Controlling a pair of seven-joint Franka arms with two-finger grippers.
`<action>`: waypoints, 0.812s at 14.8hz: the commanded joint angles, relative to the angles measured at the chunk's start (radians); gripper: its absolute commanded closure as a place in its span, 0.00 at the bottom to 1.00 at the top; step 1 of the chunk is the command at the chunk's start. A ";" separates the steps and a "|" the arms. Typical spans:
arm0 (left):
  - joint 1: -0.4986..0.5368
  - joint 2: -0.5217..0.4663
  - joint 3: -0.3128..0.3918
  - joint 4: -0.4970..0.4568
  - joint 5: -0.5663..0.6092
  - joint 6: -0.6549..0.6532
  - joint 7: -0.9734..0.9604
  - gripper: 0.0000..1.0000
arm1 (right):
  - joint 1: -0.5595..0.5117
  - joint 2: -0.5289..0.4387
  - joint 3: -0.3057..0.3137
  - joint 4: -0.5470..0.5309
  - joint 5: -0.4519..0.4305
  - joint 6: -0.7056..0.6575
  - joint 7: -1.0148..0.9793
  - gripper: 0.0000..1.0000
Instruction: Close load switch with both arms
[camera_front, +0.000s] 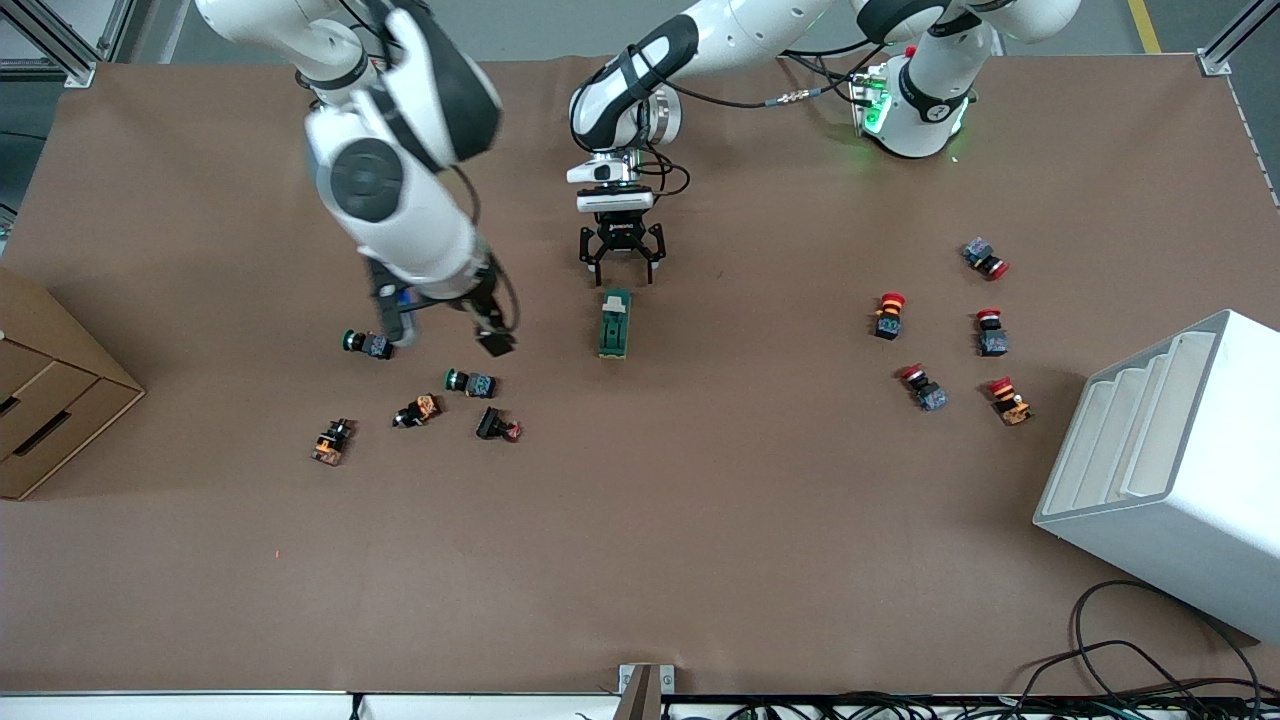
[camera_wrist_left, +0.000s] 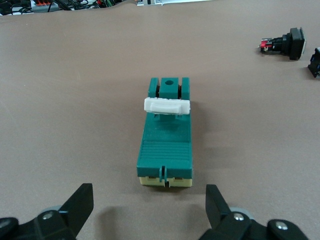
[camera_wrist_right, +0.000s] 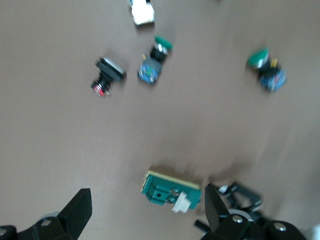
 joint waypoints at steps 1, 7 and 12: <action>-0.015 0.005 0.006 0.013 0.019 -0.022 -0.012 0.01 | 0.060 0.070 -0.011 -0.007 0.014 0.106 0.164 0.00; -0.015 0.005 0.004 0.011 0.019 -0.027 -0.012 0.01 | 0.113 0.171 -0.011 -0.008 0.014 0.232 0.256 0.00; -0.015 0.005 0.004 0.011 0.017 -0.027 -0.013 0.01 | 0.188 0.232 -0.013 -0.020 0.009 0.292 0.323 0.00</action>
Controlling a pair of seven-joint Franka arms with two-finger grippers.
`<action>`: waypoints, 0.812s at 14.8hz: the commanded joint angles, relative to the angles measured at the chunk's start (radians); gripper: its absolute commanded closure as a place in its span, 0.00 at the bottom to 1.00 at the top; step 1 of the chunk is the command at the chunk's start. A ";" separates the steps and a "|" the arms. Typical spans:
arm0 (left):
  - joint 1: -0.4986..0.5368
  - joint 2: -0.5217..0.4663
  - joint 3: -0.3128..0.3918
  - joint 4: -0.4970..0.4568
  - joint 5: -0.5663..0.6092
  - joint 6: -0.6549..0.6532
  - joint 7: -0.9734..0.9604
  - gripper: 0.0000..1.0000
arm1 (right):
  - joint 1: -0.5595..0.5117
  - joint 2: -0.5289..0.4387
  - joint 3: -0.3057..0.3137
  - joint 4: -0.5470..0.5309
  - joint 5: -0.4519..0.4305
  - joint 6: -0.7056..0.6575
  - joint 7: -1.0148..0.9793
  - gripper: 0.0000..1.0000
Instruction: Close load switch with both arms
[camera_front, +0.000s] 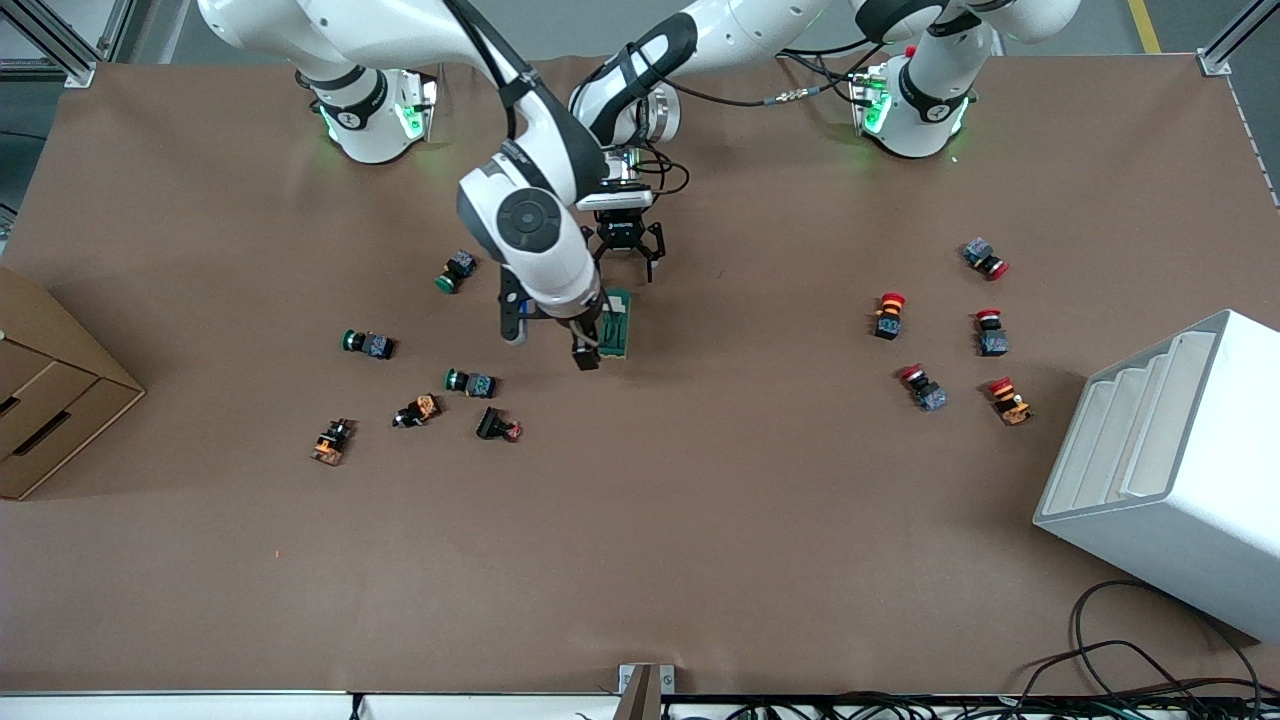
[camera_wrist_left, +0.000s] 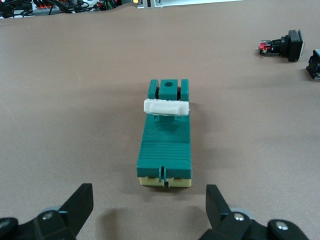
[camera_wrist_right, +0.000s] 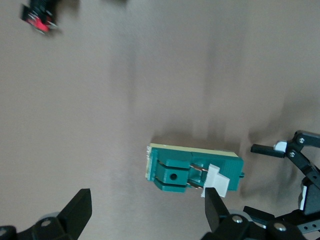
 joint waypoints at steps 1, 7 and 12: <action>-0.012 0.005 0.004 0.010 0.017 -0.017 -0.013 0.01 | 0.052 0.008 -0.013 -0.035 0.007 0.019 0.025 0.00; -0.012 0.008 0.004 0.010 0.017 -0.017 -0.013 0.01 | 0.108 0.006 -0.015 -0.135 0.001 0.129 0.037 0.00; -0.012 0.004 0.004 0.010 0.016 -0.017 -0.013 0.01 | 0.112 0.020 -0.018 -0.152 -0.014 0.210 0.037 0.00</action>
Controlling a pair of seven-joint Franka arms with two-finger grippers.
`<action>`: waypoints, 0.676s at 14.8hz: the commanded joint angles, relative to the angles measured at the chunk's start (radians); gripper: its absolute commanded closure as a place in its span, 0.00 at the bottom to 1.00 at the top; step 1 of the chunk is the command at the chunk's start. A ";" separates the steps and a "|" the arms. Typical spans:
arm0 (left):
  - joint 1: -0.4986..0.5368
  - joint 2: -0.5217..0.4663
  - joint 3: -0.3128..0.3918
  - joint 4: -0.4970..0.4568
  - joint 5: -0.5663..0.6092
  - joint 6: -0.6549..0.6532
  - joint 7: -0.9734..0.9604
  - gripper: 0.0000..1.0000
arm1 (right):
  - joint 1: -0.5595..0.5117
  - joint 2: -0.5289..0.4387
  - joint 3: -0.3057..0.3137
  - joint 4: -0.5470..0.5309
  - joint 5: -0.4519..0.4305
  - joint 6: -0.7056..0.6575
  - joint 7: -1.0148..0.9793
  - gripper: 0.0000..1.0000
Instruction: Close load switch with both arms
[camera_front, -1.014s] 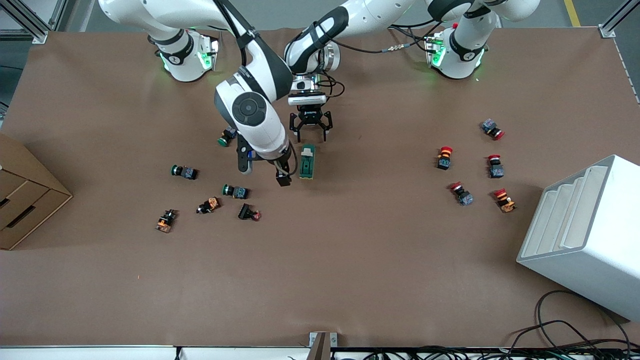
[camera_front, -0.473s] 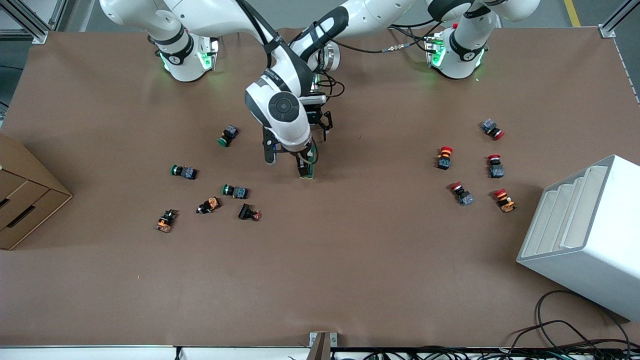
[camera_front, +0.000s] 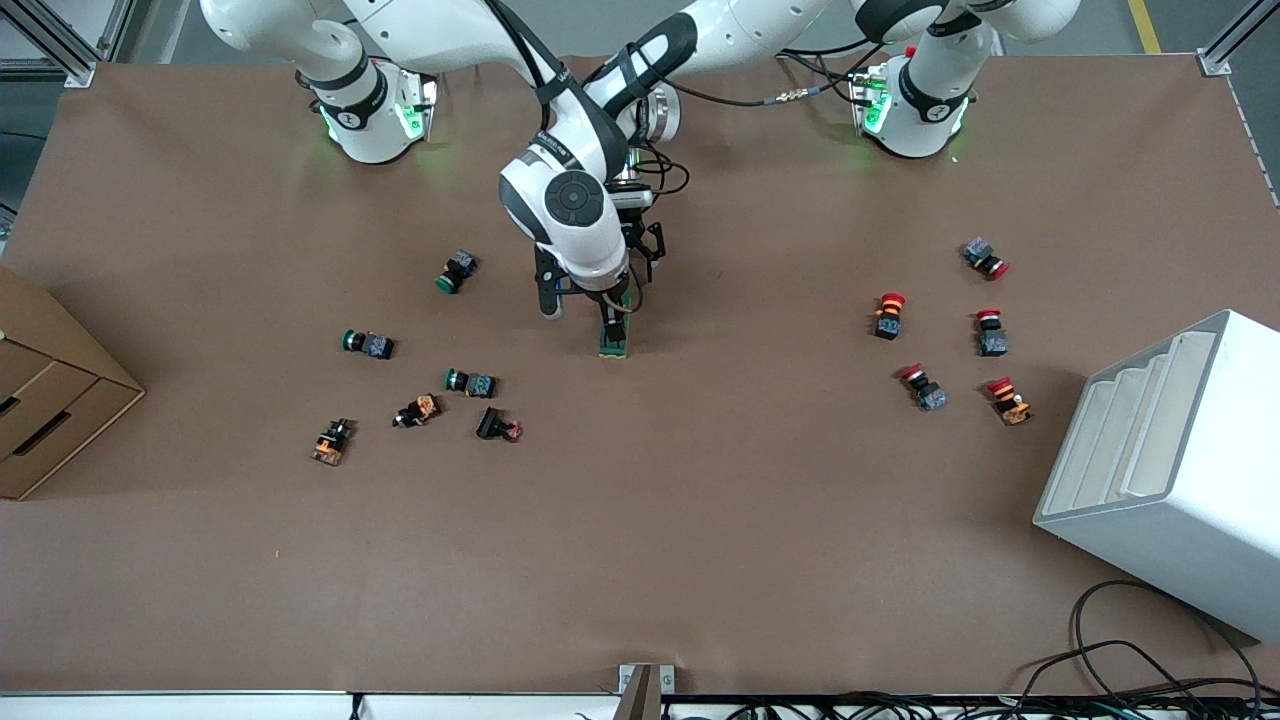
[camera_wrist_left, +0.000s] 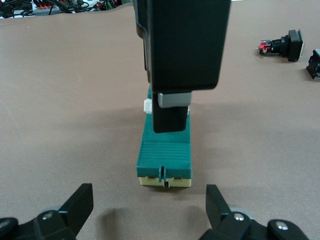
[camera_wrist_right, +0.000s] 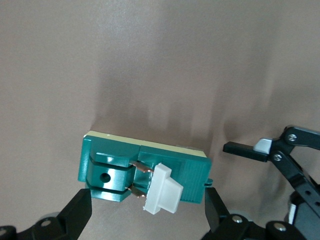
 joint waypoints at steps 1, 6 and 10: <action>-0.008 -0.001 0.004 0.015 0.016 -0.017 -0.012 0.01 | 0.014 -0.002 -0.012 -0.022 -0.020 0.043 0.019 0.00; -0.008 0.004 0.004 0.025 0.005 -0.017 -0.012 0.01 | 0.024 0.037 -0.015 -0.021 -0.042 0.096 0.019 0.00; -0.008 0.008 0.006 0.019 0.005 -0.017 -0.009 0.01 | 0.010 0.040 -0.018 -0.013 -0.068 0.104 0.017 0.00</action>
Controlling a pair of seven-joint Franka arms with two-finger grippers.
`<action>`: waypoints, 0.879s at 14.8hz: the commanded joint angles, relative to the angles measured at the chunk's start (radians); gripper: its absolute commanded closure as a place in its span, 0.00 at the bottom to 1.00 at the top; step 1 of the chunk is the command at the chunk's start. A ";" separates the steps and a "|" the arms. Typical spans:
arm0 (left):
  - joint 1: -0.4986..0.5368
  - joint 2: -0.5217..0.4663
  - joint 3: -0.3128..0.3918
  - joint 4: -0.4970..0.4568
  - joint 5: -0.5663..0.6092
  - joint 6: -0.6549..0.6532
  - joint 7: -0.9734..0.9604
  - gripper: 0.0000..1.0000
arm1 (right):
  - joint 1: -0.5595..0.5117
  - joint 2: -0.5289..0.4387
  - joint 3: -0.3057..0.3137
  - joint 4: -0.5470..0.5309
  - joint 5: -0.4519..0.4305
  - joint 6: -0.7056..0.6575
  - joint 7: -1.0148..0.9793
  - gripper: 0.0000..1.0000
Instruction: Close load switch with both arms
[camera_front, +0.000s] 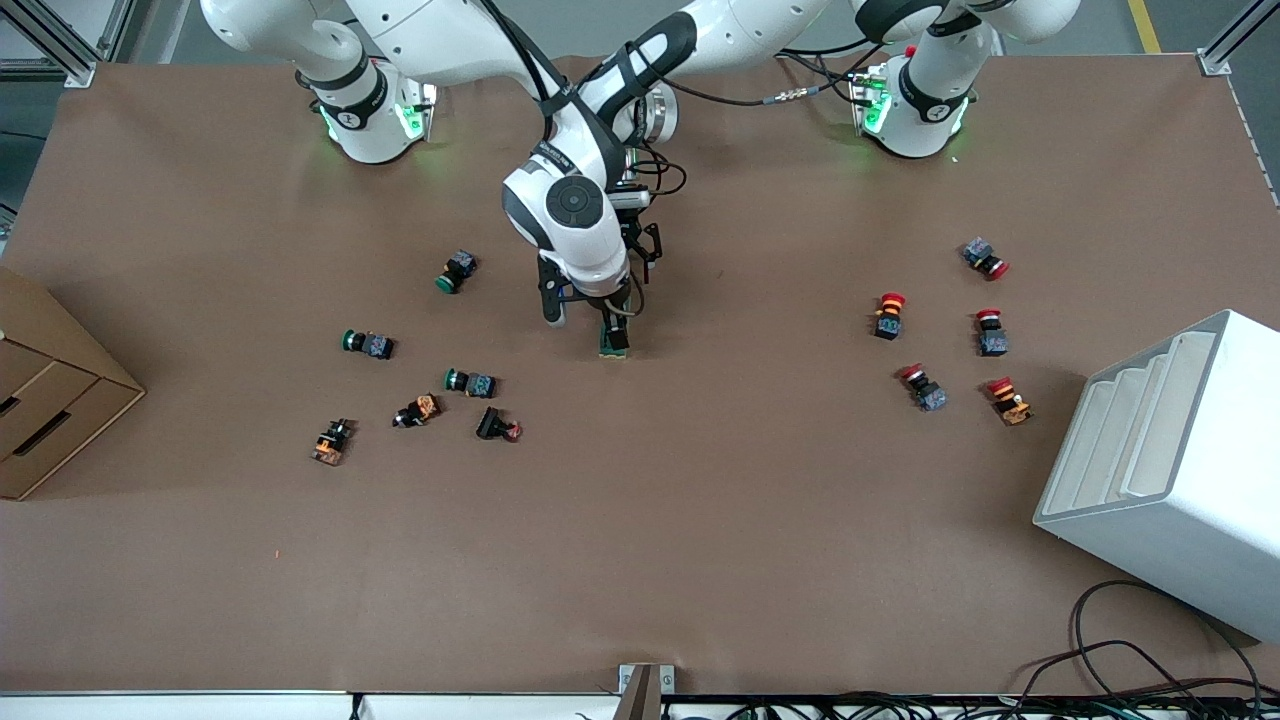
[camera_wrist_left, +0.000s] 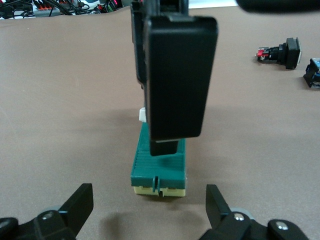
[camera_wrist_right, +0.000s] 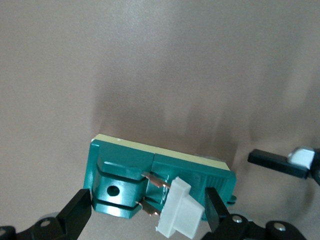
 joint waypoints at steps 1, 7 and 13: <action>-0.009 0.005 0.004 0.002 0.005 -0.015 -0.010 0.01 | -0.001 -0.006 -0.015 0.002 -0.023 0.009 0.017 0.00; -0.010 0.007 0.004 -0.003 0.005 -0.015 -0.011 0.01 | -0.029 -0.005 -0.031 0.063 -0.024 0.004 0.006 0.00; -0.010 0.004 0.004 0.000 0.005 -0.015 -0.010 0.01 | -0.061 0.024 -0.031 0.113 -0.024 0.003 -0.021 0.00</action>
